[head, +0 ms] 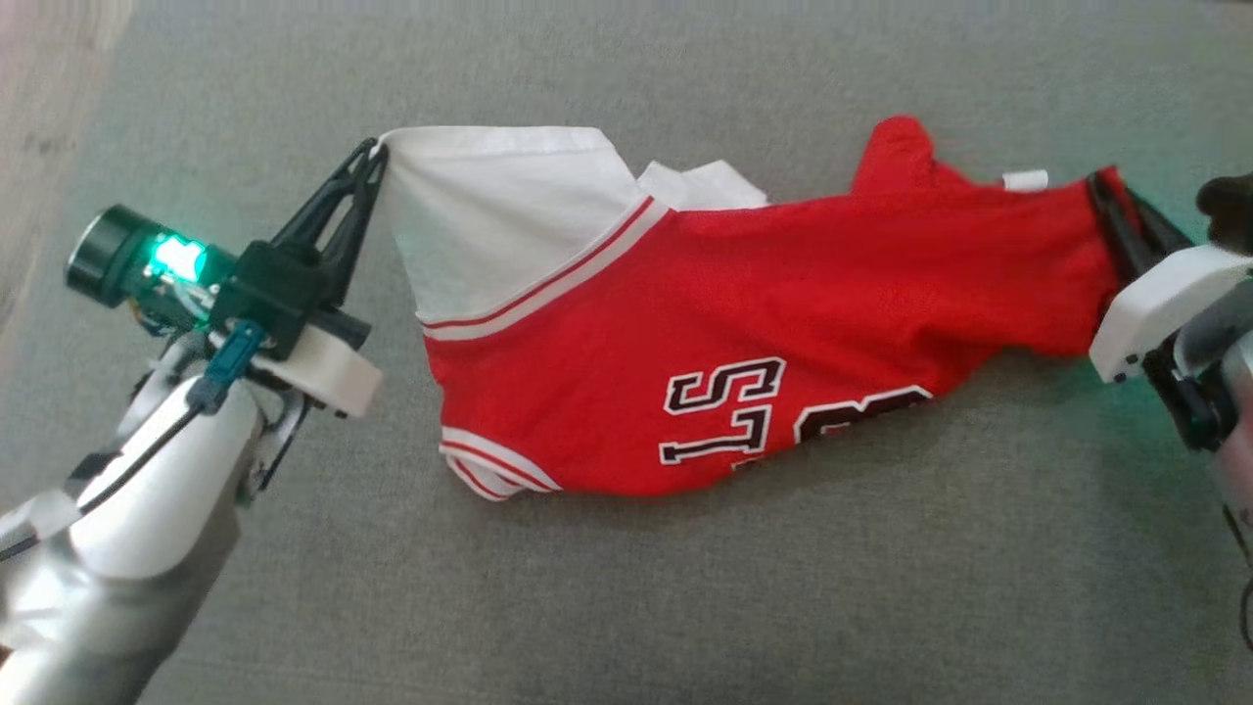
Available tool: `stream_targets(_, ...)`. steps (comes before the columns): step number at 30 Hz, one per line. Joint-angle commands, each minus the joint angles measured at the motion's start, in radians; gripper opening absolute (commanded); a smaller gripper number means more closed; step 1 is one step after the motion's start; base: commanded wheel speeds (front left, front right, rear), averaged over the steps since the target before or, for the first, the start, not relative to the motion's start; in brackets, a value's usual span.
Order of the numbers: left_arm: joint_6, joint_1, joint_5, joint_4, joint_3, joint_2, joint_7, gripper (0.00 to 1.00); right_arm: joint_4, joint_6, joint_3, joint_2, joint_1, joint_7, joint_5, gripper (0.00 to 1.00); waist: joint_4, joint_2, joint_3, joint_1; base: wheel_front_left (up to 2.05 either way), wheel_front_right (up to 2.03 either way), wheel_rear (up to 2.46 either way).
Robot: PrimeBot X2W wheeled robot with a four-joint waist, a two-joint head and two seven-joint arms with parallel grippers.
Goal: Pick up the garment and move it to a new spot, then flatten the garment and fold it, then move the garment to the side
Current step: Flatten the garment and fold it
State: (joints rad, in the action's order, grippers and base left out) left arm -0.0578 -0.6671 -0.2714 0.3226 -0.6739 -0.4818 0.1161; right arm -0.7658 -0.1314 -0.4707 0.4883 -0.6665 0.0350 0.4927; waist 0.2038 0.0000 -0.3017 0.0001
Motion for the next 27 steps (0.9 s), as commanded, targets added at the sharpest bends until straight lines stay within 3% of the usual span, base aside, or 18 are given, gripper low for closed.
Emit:
stream_targets(1, -0.011, -0.029, 0.011, -0.029, 0.048, -0.063, 0.014, 0.0, 0.036, 0.001, -0.002, 0.027, 0.002, 0.045, 0.008, 0.0, -0.02, 0.0, 0.047, -0.0001, 0.0, 0.0, 0.0)
stream_targets(6, -0.03, -0.048, 0.049, -0.075, 0.068, -0.137, 0.048, 0.0, 0.099, 0.001, 0.026, 0.042, -0.014, 0.182, 0.011, 0.0, -0.068, 0.0, 0.179, -0.0001, 0.0, 0.0, 0.0)
stream_targets(13, -0.044, -0.086, 0.062, -0.18, 0.121, -0.241, 0.036, 0.0, 0.238, 0.001, 0.11, 0.066, -0.001, 0.216, 0.037, 0.0, -0.123, 0.0, 0.318, -0.0001, 0.0, 0.0, 0.0)
stream_targets(20, -0.04, -0.175, 0.059, -0.319, 0.178, -0.313, -0.021, 0.0, 0.427, 0.001, 0.219, 0.11, -0.005, 0.168, 0.082, 0.0, -0.155, 0.0, 0.358, -0.0001, 0.0, 0.0, 0.0)
stream_targets(27, 0.02, -0.333, 0.07, -0.371, 0.184, -0.329, -0.094, 0.0, 0.553, 0.001, 0.292, 0.114, -0.078, 0.062, 0.033, 0.0, -0.194, 0.0, 0.325, -0.0001, 0.0, 0.0, 0.0)
